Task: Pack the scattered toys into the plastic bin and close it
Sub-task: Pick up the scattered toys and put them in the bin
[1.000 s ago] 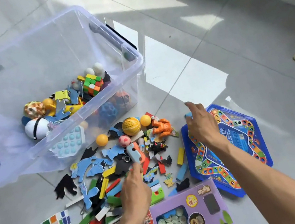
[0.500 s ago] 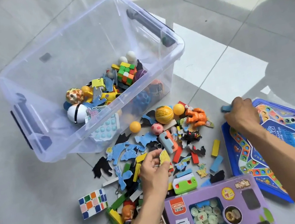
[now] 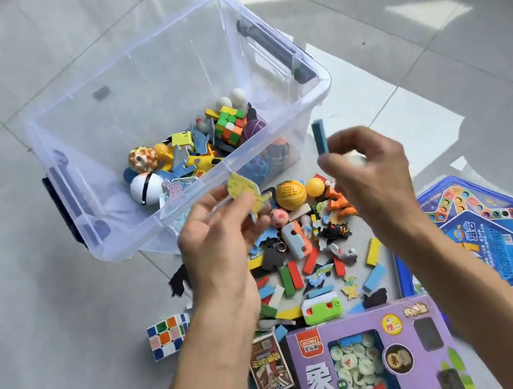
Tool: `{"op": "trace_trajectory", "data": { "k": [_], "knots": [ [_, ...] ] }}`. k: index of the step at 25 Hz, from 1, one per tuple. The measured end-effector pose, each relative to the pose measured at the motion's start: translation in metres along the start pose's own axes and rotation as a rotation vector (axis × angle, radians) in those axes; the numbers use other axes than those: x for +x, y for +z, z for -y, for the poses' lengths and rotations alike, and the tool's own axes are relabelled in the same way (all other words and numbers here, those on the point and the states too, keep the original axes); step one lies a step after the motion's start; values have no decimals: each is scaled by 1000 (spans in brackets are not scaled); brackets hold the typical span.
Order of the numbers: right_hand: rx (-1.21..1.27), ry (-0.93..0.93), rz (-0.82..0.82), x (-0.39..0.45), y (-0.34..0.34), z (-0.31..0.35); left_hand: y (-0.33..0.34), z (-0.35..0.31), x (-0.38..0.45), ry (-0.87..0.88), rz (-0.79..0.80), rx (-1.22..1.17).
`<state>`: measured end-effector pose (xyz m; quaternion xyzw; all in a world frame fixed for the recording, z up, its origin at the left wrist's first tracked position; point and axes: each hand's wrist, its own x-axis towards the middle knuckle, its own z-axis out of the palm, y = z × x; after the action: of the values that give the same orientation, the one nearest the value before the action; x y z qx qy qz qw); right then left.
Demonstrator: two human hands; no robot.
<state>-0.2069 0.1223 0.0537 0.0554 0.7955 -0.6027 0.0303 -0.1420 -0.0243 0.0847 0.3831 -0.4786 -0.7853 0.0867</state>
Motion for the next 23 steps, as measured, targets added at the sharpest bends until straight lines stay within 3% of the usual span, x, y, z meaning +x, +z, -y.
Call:
{"op": "trace_trajectory", "data": {
  "k": [2, 4, 5, 8, 10, 13, 17, 20, 23],
  "knots": [
    [101, 21, 164, 27, 22, 58, 12, -49, 17, 147, -3, -78],
    [119, 132, 276, 53, 36, 97, 20, -76, 26, 211, -15, 66],
    [63, 129, 233, 63, 38, 100, 19, -74, 25, 229, -29, 171],
    [-212, -97, -142, 47, 11, 49, 0, -29, 3, 292, -79, 354],
    [-310, -31, -174, 21, -17, -20, -11, 24, -5, 228, -66, 553],
    [-715, 122, 100, 2, -33, -111, -12, 103, 14, 224, 133, 1053],
    [-995, -33, 464, 22, -20, -153, -13, 157, 61, 335, 577, 1699],
    [-1019, -45, 422, 20, -17, -174, -27, 158, 72, 492, 668, 1993],
    [-842, 76, 340, -4, -14, -172, -53, 160, 64, 546, 606, 1981]
  ]
}}
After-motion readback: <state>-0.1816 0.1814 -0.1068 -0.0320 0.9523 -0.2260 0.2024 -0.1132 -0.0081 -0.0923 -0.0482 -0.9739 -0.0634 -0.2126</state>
